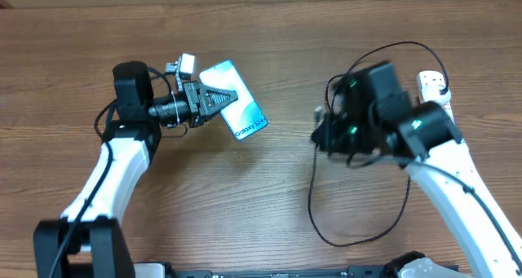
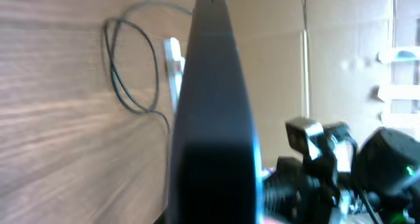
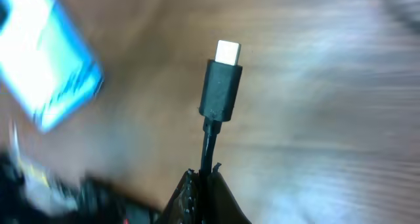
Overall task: Plug charger to phone and switch on socket
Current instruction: 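Grasp the USB-C cable end and bring it toward the phone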
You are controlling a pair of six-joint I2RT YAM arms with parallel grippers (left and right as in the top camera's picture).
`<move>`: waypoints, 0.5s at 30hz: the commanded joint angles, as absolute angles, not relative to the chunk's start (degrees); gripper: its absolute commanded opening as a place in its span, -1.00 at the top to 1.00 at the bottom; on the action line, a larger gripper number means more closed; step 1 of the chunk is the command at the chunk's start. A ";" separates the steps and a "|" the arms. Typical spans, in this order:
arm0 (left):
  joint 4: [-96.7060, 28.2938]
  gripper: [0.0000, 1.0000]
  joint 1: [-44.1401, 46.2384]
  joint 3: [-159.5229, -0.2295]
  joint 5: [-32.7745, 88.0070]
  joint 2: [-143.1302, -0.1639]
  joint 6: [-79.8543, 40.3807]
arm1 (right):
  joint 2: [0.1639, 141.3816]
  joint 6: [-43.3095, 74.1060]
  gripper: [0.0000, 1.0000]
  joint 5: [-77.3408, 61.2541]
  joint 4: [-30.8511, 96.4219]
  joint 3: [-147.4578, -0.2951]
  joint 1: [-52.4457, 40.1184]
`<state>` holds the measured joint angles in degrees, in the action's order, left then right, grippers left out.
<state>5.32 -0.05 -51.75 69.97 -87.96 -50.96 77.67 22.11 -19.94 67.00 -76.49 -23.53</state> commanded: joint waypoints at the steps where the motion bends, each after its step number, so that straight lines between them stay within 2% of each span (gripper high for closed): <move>1: 21.85 0.92 -0.08 -51.92 87.48 -94.74 -62.74 | 73.80 17.54 0.92 -22.24 68.31 -76.58 -31.90; 3: 31.29 0.92 -0.08 -51.90 90.72 -98.00 -68.84 | 72.12 18.44 0.92 -21.45 67.99 -75.81 -35.94; 7: 38.04 0.92 -0.08 -52.05 90.54 -101.71 -76.09 | 70.50 24.29 0.92 -15.92 65.47 -72.07 -42.26; 12: 39.33 0.92 0.03 -52.05 90.54 -102.13 -76.29 | 70.87 27.44 0.92 -12.58 58.13 -66.59 -48.97; 15: 39.31 0.92 0.03 -52.05 90.54 -102.13 -76.34 | 72.31 28.12 0.92 -5.41 54.00 -65.93 -52.18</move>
